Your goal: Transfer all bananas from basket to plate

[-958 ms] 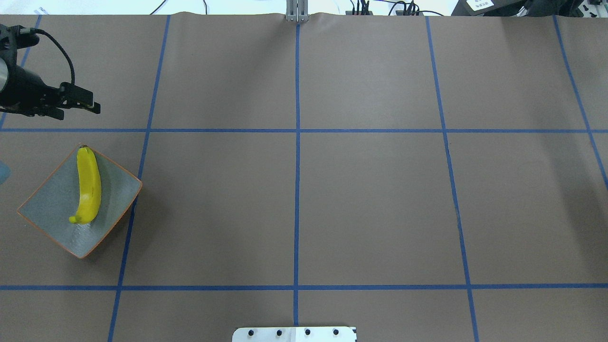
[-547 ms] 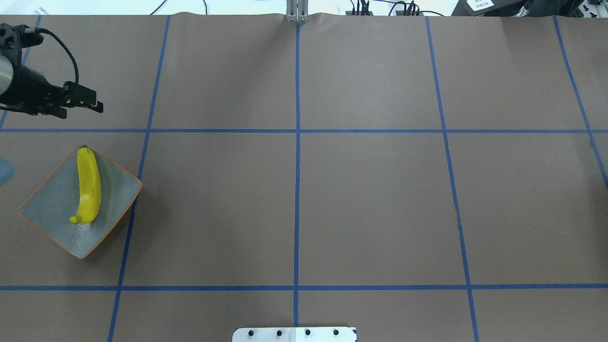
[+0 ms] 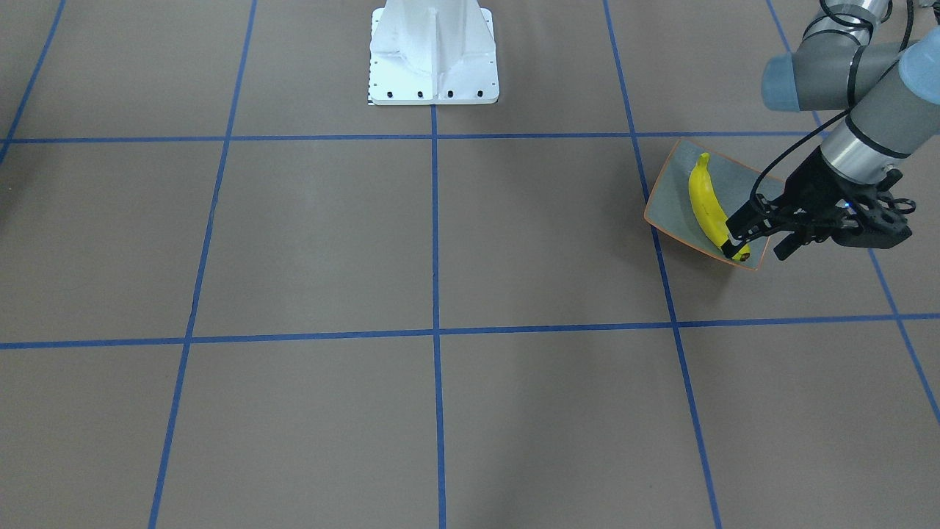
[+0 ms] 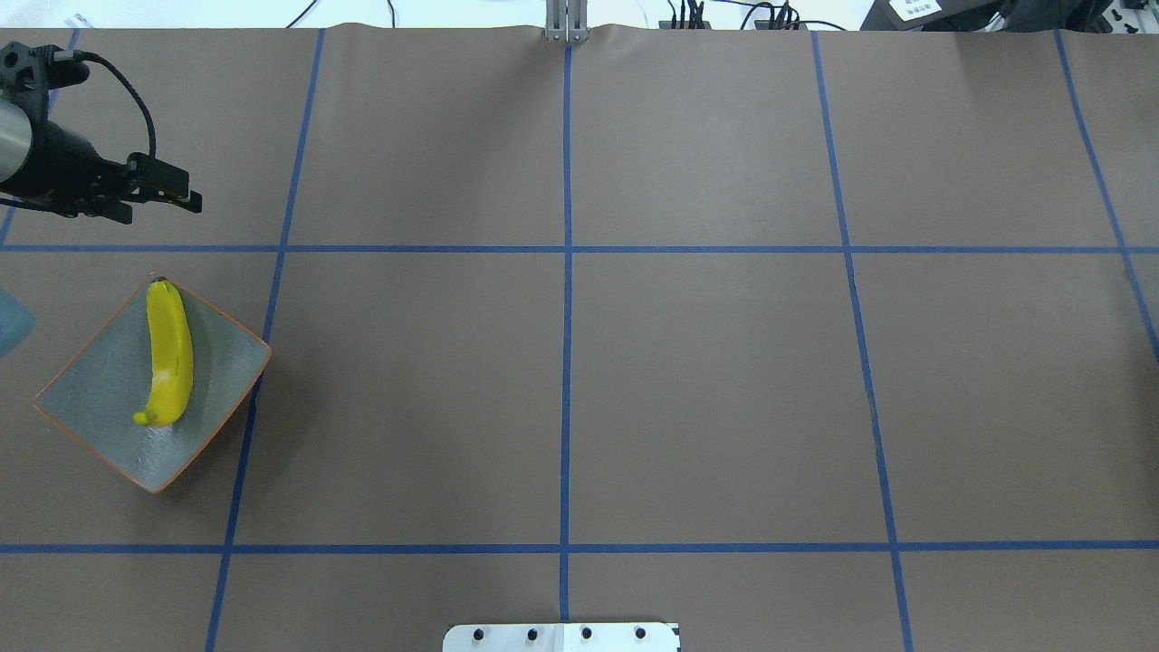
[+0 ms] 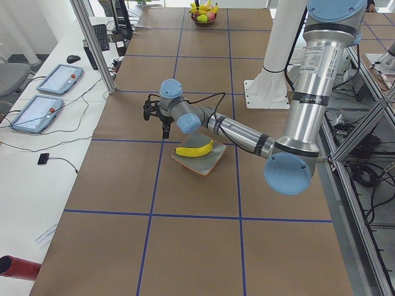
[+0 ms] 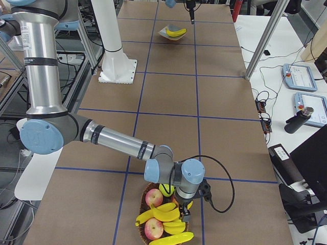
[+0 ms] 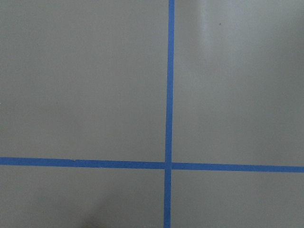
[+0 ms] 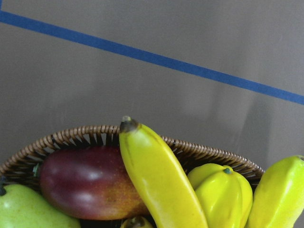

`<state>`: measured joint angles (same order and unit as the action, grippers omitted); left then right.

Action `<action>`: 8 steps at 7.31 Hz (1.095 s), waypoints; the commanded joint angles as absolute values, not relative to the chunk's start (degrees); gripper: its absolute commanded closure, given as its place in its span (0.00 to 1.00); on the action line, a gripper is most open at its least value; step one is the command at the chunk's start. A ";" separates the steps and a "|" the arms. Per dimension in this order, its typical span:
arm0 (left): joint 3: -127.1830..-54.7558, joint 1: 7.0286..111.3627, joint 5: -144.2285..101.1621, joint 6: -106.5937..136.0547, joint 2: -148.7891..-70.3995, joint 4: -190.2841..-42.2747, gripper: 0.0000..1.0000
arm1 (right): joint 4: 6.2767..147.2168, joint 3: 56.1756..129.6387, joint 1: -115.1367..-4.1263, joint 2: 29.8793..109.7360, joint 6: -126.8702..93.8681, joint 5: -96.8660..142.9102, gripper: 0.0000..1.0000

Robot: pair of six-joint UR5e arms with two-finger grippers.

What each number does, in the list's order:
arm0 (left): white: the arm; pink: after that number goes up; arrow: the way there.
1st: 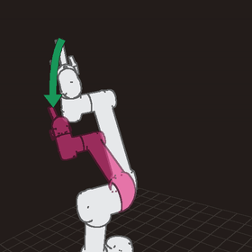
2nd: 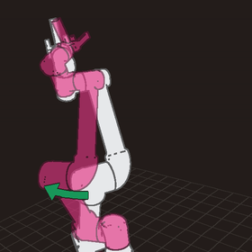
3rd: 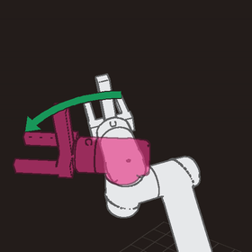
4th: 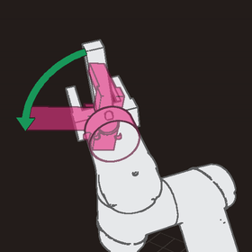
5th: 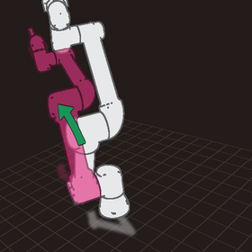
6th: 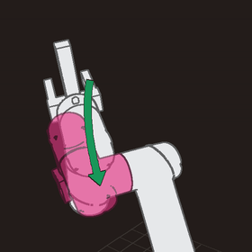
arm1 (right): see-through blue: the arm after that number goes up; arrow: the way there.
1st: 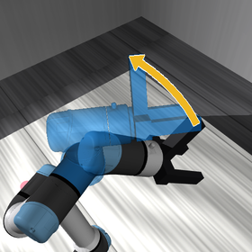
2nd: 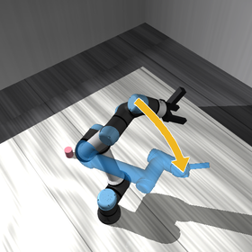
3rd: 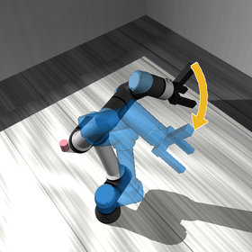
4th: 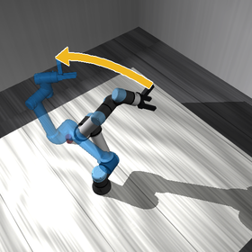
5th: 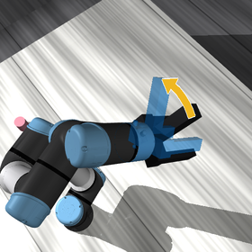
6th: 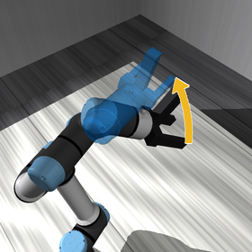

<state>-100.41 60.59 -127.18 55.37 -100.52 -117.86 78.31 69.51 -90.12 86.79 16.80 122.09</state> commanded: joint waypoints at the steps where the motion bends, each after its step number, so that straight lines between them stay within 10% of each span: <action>1: -100.37 60.56 -127.18 55.37 -100.72 -117.86 0.00 | 78.31 67.86 -89.04 85.09 16.79 121.73 0.04; 8: -100.55 60.64 -127.18 55.37 -101.07 -117.86 0.00 | 78.14 64.52 -87.45 83.85 18.37 119.62 0.10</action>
<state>-100.49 60.62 -127.18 55.37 -101.05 -117.86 78.16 65.24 -87.52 83.98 18.00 119.72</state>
